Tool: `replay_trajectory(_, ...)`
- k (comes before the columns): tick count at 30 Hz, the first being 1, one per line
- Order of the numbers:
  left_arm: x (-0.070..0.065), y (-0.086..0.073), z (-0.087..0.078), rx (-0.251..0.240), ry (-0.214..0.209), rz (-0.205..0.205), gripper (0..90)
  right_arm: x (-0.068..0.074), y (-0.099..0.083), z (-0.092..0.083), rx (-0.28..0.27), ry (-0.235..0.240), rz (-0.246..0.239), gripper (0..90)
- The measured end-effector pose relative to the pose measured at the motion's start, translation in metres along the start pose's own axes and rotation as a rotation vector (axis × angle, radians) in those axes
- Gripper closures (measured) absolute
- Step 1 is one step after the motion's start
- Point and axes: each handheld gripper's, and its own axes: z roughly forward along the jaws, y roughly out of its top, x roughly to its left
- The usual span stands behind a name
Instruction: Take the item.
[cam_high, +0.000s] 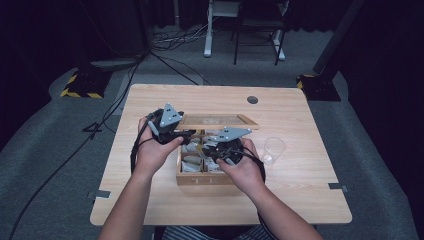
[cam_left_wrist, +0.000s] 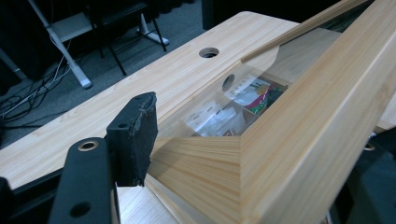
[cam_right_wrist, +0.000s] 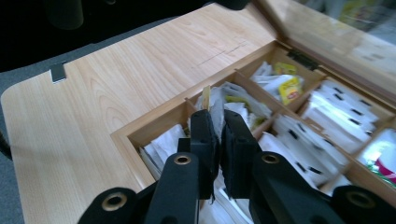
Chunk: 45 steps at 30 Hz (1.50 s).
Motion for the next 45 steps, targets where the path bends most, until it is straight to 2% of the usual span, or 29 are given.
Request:
replay_trajectory(23,-0.002,0.000,0.001,0.006,0.008,0.009,35.3,-0.027,-0.010,-0.050,-0.036,-0.106,0.041,84.5)
replay_trajectory(37,-0.003,-0.001,0.001,0.011,0.007,0.011,35.3,-0.046,-0.022,-0.076,-0.053,-0.178,0.086,84.5)
replay_trajectory(45,-0.003,-0.002,-0.001,0.003,0.010,0.003,35.4,-0.061,-0.033,-0.094,-0.067,-0.225,0.132,84.5)
